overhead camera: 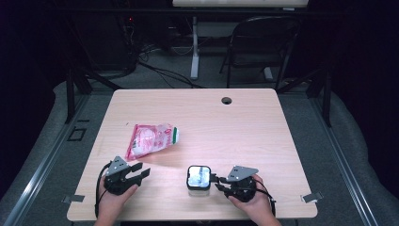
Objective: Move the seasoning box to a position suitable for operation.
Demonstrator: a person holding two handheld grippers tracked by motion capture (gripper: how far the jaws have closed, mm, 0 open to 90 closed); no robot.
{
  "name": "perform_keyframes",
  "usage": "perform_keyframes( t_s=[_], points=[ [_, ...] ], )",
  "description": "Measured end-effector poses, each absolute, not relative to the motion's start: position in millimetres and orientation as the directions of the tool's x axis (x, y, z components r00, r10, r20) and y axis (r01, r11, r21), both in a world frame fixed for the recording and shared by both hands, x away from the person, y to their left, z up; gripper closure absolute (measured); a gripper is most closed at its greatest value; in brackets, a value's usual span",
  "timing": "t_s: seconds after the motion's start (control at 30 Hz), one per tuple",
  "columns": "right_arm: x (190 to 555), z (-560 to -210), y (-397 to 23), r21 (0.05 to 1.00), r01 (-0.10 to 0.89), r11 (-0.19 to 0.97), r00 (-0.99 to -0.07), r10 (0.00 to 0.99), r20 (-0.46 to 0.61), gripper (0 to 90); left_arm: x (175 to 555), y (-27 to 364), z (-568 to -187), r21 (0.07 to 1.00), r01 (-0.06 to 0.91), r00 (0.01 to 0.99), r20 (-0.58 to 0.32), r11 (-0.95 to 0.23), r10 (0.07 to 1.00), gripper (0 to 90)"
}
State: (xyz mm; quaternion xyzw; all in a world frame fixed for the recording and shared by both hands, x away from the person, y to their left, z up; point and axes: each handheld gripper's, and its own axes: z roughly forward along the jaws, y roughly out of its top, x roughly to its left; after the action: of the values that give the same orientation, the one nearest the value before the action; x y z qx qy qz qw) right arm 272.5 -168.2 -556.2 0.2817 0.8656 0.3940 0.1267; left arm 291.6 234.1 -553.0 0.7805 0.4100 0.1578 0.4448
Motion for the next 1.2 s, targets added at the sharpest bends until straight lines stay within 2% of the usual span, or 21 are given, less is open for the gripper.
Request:
perform_keyframes(
  t_s=[0.27, 0.43, 0.6, 0.73, 0.83, 0.93, 1.03, 1.2],
  points=[
    [262.0, -553.7, -182.7, 0.770, 0.395, 0.501, -0.785, 0.619, -0.001, 69.4, 298.8, 214.8, -551.5, 0.818, 0.489, 0.652, -0.110, -0.305, 0.751, 56.6],
    [258.3, -550.4, -193.6, 0.792, 0.423, 0.441, -0.763, 0.644, 0.049, 68.7, 300.4, 204.8, -549.1, 0.817, 0.482, 0.669, -0.110, -0.317, 0.735, 55.5],
    [256.6, -543.9, -197.3, 0.789, 0.426, 0.442, -0.754, 0.656, 0.038, 68.3, 301.1, 200.1, -542.6, 0.833, 0.453, 0.699, -0.110, -0.317, 0.707, 57.2],
    [260.4, -531.7, -196.4, 0.797, 0.439, 0.414, -0.738, 0.673, 0.056, 64.4, 302.5, 193.0, -530.3, 0.844, 0.428, 0.721, -0.104, -0.322, 0.685, 59.7],
    [264.9, -524.9, -196.4, 0.788, 0.466, 0.403, -0.728, 0.680, 0.083, 64.9, 305.4, 184.2, -517.6, 0.847, 0.416, 0.738, -0.101, -0.332, 0.668, 62.2],
    [271.5, -516.7, -194.5, 0.778, 0.471, 0.415, -0.718, 0.693, 0.065, 65.3, 309.7, 177.0, -507.5, 0.848, 0.407, 0.756, -0.102, -0.341, 0.647, 64.6],
    [281.0, -505.1, -187.9, 0.778, 0.474, 0.412, -0.720, 0.690, 0.073, 68.5, 317.3, 169.6, -498.2, 0.845, 0.411, 0.767, -0.117, -0.342, 0.631, 65.8],
    [289.9, -495.2, -178.6, 0.780, 0.478, 0.403, -0.719, 0.690, 0.083, 68.2, 325.9, 163.8, -488.7, 0.847, 0.418, 0.778, -0.148, -0.328, 0.610, 66.4]
  ],
)
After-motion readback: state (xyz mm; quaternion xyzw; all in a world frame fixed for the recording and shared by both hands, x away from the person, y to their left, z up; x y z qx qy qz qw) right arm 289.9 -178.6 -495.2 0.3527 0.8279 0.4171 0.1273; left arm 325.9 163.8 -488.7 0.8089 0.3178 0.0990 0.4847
